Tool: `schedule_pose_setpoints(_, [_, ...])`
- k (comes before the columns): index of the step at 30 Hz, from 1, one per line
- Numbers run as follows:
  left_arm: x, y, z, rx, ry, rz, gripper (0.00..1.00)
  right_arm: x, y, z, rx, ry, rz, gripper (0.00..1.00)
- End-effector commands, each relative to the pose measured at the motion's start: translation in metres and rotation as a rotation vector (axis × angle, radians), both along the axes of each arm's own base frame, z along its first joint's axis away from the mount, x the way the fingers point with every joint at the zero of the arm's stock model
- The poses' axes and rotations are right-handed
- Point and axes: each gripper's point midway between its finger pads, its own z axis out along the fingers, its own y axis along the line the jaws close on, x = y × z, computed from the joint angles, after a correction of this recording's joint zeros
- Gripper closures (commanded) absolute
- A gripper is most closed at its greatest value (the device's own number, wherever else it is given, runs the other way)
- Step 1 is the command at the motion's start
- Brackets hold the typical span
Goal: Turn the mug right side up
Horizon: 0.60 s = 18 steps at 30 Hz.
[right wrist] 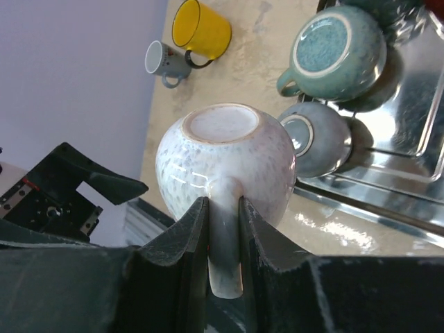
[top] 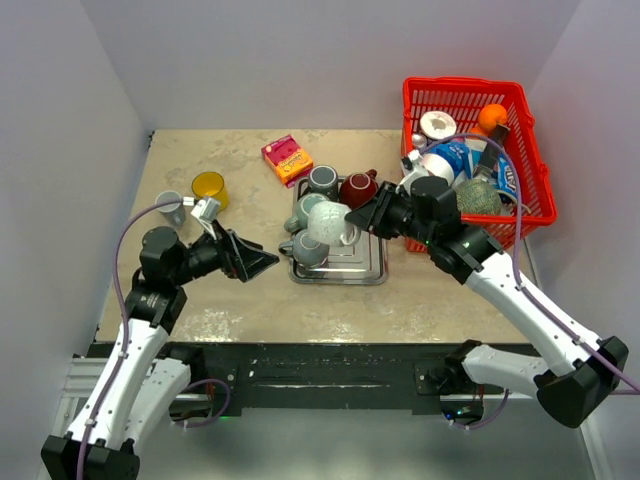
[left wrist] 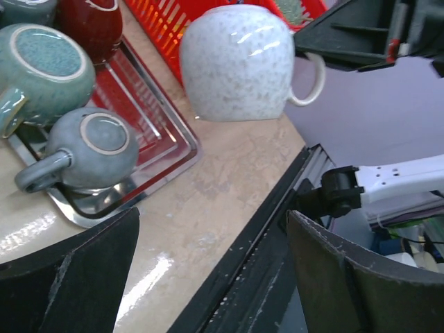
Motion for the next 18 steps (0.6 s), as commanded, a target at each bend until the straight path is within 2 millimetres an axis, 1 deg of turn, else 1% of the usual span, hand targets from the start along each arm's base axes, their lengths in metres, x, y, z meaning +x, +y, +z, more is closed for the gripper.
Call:
schedule_pose_setpoints(1, [-0.013, -0.005, 0.033, -0.101, 0.019, -0.015, 0.09, 0.0, 0.021, 0.034, 0.251, -0.01, 0.006, 1.0])
schedule_pose_setpoints(2, [-0.014, -0.006, 0.032, -0.11, 0.038, -0.015, 0.09, 0.001, 0.023, 0.024, 0.261, 0.02, -0.002, 1.0])
schedule_pose_setpoints(3, [-0.014, -0.006, 0.031, -0.113, 0.048, -0.011, 0.09, 0.002, 0.024, 0.019, 0.274, 0.032, -0.006, 1.0])
schedule_pose_setpoints(4, [-0.013, -0.006, 0.03, -0.116, 0.058, -0.008, 0.09, 0.004, 0.026, 0.019, 0.297, 0.029, -0.011, 1.0])
schedule_pose_setpoints(5, [-0.011, -0.006, 0.028, -0.121, 0.076, 0.004, 0.09, 0.003, 0.027, 0.009, 0.309, 0.061, -0.021, 1.0])
schedule_pose_setpoints(7, [-0.009, -0.007, 0.027, -0.148, 0.111, 0.023, 0.09, 0.005, 0.029, 0.006, 0.339, 0.067, -0.026, 1.0])
schedule_pose_setpoints(8, [-0.008, -0.008, 0.021, -0.159, 0.136, 0.03, 0.09, 0.003, 0.03, -0.006, 0.352, 0.103, -0.031, 1.0])
schedule_pose_setpoints(9, [-0.008, -0.009, 0.02, -0.173, 0.147, 0.032, 0.09, 0.002, 0.03, -0.012, 0.356, 0.124, -0.036, 1.0])
schedule_pose_setpoints(10, [-0.008, -0.011, 0.021, -0.203, 0.172, 0.035, 0.09, 0.003, 0.031, -0.01, 0.378, 0.118, -0.037, 1.0])
schedule_pose_setpoints(11, [-0.008, -0.014, 0.017, -0.216, 0.181, 0.035, 0.09, 0.0, 0.031, -0.02, 0.389, 0.154, -0.044, 1.0])
schedule_pose_setpoints(12, [-0.008, -0.015, 0.016, -0.227, 0.192, 0.036, 0.09, -0.001, 0.03, -0.023, 0.401, 0.167, -0.049, 1.0])
schedule_pose_setpoints(13, [-0.009, -0.017, 0.016, -0.242, 0.212, 0.04, 0.09, -0.002, 0.031, -0.021, 0.423, 0.165, -0.045, 1.0])
schedule_pose_setpoints(14, [-0.008, -0.019, 0.011, -0.244, 0.229, 0.055, 0.09, -0.004, 0.029, -0.028, 0.436, 0.191, -0.057, 1.0])
schedule_pose_setpoints(15, [-0.008, -0.02, 0.01, -0.25, 0.242, 0.057, 0.09, -0.005, 0.029, -0.029, 0.444, 0.198, -0.063, 1.0])
schedule_pose_setpoints(17, [-0.01, -0.025, 0.005, -0.267, 0.29, 0.066, 0.09, -0.008, 0.027, -0.029, 0.478, 0.206, -0.071, 1.0])
schedule_pose_setpoints(18, [-0.011, -0.027, 0.006, -0.28, 0.295, 0.063, 0.09, -0.009, 0.027, -0.028, 0.491, 0.208, -0.068, 1.0])
